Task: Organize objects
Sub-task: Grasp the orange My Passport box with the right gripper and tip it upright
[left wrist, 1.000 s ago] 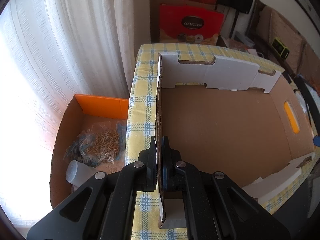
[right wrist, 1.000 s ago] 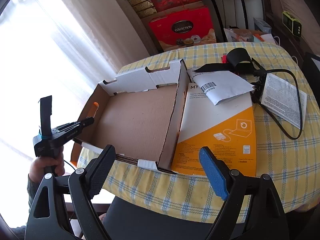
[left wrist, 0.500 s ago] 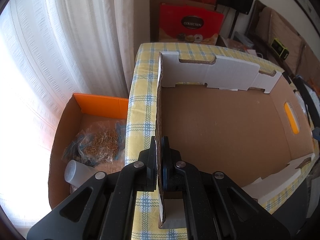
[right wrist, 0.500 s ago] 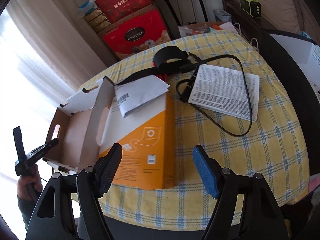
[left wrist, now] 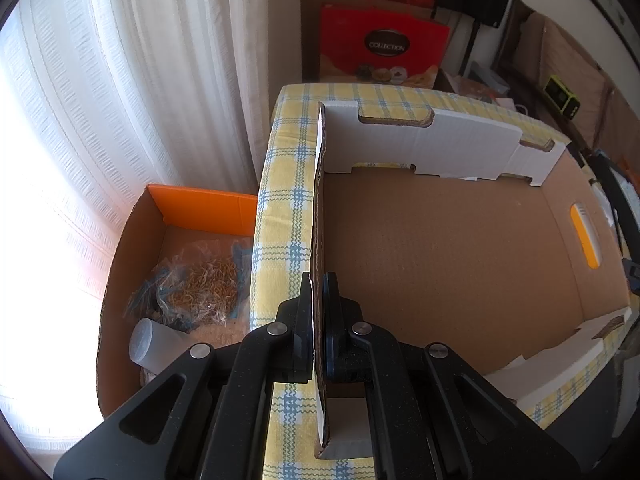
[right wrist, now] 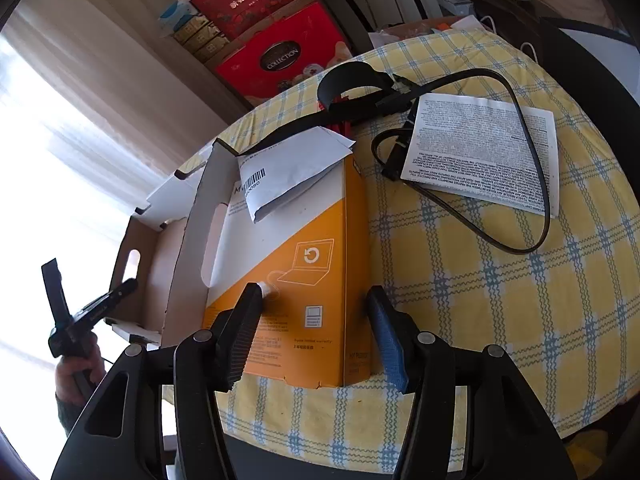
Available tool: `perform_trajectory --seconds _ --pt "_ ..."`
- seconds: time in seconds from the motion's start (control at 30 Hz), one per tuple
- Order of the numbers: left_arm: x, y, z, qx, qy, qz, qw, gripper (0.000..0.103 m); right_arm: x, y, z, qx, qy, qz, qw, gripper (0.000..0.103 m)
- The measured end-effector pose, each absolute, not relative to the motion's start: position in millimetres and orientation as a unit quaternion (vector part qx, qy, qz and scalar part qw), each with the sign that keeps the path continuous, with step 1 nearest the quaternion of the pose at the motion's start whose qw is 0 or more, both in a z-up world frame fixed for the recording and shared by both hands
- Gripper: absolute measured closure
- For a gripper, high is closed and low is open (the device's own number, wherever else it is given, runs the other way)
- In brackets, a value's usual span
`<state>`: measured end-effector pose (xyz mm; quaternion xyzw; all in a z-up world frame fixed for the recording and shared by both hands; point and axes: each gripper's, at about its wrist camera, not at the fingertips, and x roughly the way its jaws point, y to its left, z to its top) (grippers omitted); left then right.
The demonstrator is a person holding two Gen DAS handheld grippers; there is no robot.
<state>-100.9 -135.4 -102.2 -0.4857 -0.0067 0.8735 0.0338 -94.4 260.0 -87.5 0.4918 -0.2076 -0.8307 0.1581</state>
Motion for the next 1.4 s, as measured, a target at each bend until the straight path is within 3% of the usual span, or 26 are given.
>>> perform_trajectory --seconds 0.53,0.87,1.23,1.4 --pt "-101 -139 -102 -0.484 -0.01 0.874 0.027 0.1 -73 206 -27 0.437 -0.066 -0.89 0.115 0.048" --pt "-101 -148 -102 -0.485 -0.016 0.874 0.02 0.1 -75 190 -18 0.425 -0.055 -0.894 0.13 0.048" --pt "-98 -166 -104 -0.49 -0.032 0.871 0.015 0.1 -76 146 -6 0.412 -0.047 -0.883 0.219 0.048" --pt "-98 -164 -105 -0.491 -0.027 0.87 0.014 0.1 -75 143 -2 0.416 -0.061 -0.874 0.243 0.053"
